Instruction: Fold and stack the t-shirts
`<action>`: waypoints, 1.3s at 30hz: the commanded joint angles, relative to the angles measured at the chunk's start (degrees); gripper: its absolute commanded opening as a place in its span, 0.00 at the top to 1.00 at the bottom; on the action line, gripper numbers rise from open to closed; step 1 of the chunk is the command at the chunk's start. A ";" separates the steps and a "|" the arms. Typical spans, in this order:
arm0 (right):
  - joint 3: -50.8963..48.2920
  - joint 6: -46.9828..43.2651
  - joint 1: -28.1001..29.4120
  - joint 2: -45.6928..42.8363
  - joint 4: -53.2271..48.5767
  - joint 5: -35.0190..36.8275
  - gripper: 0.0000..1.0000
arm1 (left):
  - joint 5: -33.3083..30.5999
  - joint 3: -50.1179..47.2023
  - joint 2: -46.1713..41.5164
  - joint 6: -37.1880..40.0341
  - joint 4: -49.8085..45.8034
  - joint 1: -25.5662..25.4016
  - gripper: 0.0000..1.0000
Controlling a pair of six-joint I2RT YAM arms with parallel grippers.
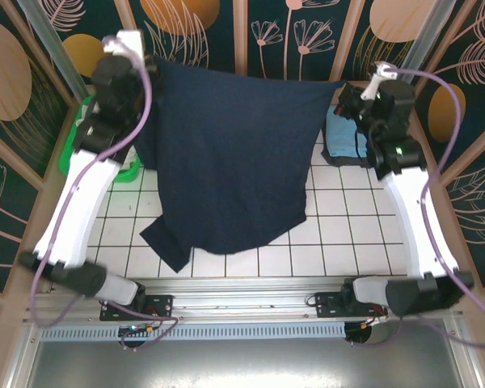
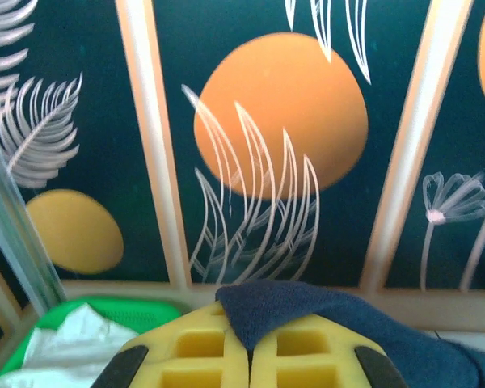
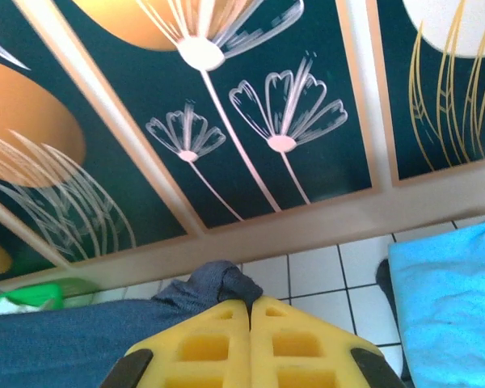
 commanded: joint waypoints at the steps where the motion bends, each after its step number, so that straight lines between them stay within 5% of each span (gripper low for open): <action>1: 10.16 -0.10 -2.27 3.17 1.54 0.61 1.00 | -3.16 23.50 7.04 3.72 -1.41 0.88 1.00; 4: 15.03 -0.03 -3.05 4.15 -0.36 -0.70 1.00 | 0.31 37.22 11.28 3.87 -6.06 0.86 1.00; 6: 12.80 -0.17 -3.14 1.39 0.52 -1.09 1.00 | 2.88 30.71 5.20 3.75 -3.74 0.89 1.00; 11: -5.18 0.57 -3.28 -10.24 5.99 -3.80 1.00 | 9.36 -13.65 -21.23 0.67 15.85 0.87 1.00; 15: -24.71 3.30 -3.32 -20.17 8.04 -5.53 1.00 | 12.34 -42.24 -35.83 -7.69 21.40 0.88 1.00; 22: -55.55 12.28 -3.31 -34.48 7.39 -2.95 1.00 | 20.30 -78.85 -40.81 -26.49 21.36 0.51 1.00; 25: -61.04 13.16 -3.33 -34.70 5.10 -1.15 1.00 | 19.83 -85.37 -40.45 -29.66 18.16 0.11 0.95; 30: -61.32 13.71 -3.24 -33.30 2.85 -1.68 0.99 | 17.36 -88.86 -43.69 -31.55 18.64 0.14 0.56; 32: -59.80 13.33 -3.05 -34.01 2.44 -1.39 0.79 | 15.15 -88.41 -42.81 -31.32 19.30 0.14 0.45; 35: -56.45 12.76 -2.18 -33.75 1.76 -0.57 0.67 | 12.05 -86.87 -37.91 -30.10 20.74 0.15 0.29; 39: -53.99 12.62 3.75 -29.83 7.72 -2.52 0.63 | 8.88 -83.45 -26.20 -29.18 24.16 0.27 0.33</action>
